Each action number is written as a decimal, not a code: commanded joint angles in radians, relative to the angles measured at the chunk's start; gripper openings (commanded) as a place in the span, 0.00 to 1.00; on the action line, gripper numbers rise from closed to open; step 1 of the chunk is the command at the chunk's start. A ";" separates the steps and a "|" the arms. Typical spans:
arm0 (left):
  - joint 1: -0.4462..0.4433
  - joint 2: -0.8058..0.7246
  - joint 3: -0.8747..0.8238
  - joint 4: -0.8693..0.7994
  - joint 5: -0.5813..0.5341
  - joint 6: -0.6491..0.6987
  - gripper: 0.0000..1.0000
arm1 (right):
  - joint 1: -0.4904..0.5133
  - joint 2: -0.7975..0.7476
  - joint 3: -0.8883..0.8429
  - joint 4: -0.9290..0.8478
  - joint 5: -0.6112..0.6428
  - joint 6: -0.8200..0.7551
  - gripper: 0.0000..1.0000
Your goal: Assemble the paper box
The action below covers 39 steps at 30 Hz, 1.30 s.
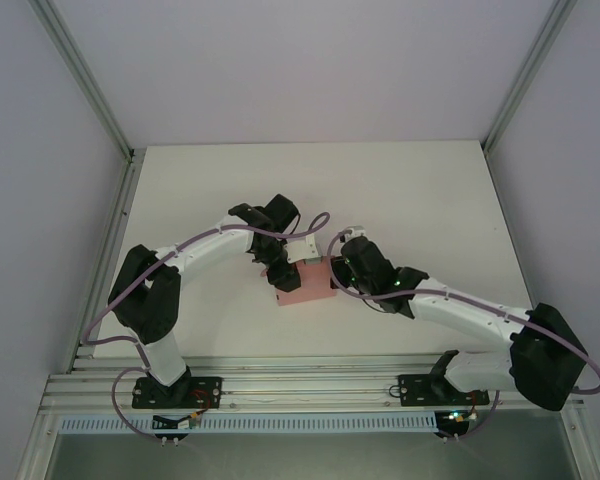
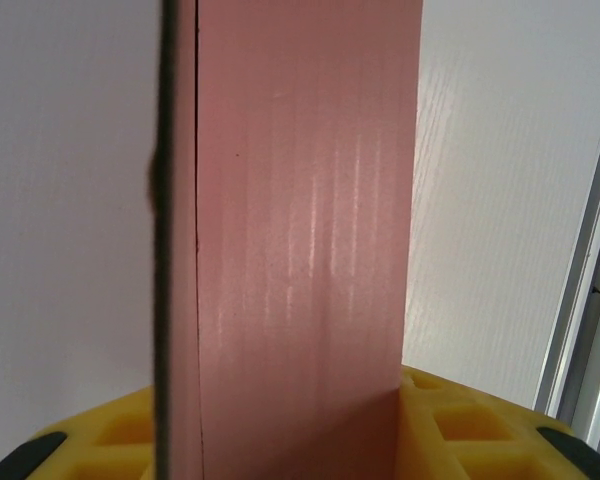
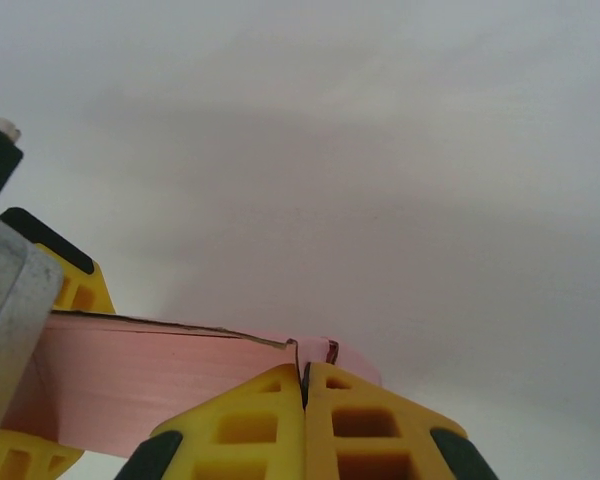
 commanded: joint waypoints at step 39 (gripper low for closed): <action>-0.035 -0.617 -0.347 0.305 -0.382 -0.580 0.83 | 0.146 -0.023 0.030 -0.174 0.260 0.035 0.00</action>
